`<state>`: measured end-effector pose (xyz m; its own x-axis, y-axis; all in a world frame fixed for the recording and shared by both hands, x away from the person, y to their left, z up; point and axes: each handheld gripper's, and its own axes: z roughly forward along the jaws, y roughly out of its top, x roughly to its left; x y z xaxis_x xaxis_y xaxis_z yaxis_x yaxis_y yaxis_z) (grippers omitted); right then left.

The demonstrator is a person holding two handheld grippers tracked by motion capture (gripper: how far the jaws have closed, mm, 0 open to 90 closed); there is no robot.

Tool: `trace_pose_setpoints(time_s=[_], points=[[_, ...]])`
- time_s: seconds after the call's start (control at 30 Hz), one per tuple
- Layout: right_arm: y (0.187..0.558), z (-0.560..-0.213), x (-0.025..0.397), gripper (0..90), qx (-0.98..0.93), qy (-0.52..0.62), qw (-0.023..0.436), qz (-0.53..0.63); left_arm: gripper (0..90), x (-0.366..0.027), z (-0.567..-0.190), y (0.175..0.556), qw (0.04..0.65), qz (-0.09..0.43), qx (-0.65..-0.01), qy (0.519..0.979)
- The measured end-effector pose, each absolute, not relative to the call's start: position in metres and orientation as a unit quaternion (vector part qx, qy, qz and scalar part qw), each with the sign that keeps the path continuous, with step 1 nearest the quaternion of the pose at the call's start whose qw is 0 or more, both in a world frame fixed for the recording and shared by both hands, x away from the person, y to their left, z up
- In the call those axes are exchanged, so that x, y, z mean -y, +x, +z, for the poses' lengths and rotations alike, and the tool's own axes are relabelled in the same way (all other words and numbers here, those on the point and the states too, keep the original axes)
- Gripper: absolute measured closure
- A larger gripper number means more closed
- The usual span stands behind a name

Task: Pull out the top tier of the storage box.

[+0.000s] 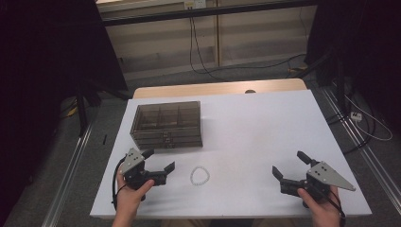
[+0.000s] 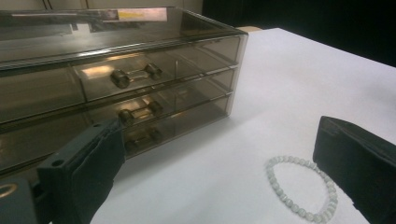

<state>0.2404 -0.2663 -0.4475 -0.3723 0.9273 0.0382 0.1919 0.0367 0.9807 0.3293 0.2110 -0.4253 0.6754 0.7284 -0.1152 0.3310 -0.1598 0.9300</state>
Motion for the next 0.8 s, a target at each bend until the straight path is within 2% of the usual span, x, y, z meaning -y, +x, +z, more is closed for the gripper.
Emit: trace_pose_setpoints(time_s=[0.63,0.8], points=[[0.241,-0.448,0.266,1.1,-0.634,0.441,0.343,0.535,5.6,-0.188,-0.426,0.332,0.524,0.157,-0.339,0.765],[0.241,-0.448,0.265,1.1,-0.634,0.44,0.342,0.536,8.4,-0.179,-0.428,0.336,0.522,0.133,-0.343,0.769]])
